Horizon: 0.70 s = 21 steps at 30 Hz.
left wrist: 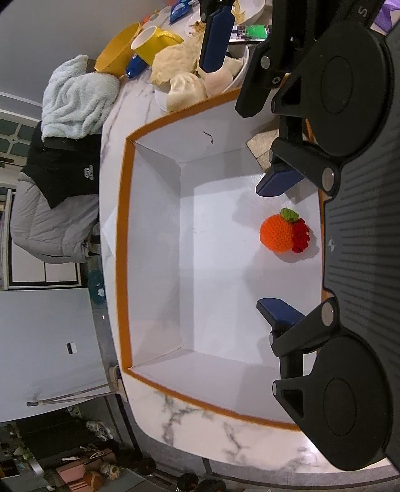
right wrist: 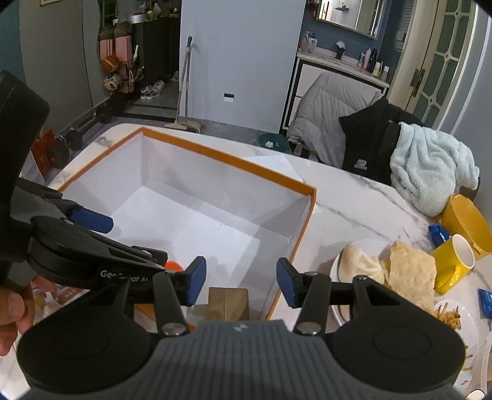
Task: Organize objects
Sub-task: 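Withdraw both grippers from the orange box toward the remaining toys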
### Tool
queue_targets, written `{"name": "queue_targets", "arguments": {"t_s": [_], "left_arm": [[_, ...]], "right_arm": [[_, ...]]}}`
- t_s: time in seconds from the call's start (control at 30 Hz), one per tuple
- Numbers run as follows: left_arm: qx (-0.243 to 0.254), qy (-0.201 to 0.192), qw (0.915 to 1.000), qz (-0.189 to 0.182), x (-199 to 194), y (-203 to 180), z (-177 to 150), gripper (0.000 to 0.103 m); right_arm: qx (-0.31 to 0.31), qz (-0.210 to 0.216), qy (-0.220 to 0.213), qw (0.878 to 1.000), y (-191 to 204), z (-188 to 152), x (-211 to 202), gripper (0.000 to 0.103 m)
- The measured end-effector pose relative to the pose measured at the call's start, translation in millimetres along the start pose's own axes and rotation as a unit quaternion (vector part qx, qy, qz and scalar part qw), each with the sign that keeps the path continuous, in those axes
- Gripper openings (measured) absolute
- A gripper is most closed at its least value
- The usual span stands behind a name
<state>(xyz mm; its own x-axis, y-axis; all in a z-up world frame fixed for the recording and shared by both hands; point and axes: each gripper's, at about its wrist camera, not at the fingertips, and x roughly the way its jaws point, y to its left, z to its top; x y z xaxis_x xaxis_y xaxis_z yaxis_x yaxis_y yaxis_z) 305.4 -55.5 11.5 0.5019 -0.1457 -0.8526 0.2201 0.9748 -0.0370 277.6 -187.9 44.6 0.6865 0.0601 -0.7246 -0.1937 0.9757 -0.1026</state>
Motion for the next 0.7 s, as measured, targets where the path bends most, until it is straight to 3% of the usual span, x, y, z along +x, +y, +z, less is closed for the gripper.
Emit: {"name": "queue_targets", "arguments": {"t_s": [0.7], "left_arm": [[0.015, -0.049, 0.9987, 0.002, -78, -2, -20, 0.087]], "right_arm": [[-0.009, -0.006, -0.046, 0.999, 18, -3, -83, 0.058]]}}
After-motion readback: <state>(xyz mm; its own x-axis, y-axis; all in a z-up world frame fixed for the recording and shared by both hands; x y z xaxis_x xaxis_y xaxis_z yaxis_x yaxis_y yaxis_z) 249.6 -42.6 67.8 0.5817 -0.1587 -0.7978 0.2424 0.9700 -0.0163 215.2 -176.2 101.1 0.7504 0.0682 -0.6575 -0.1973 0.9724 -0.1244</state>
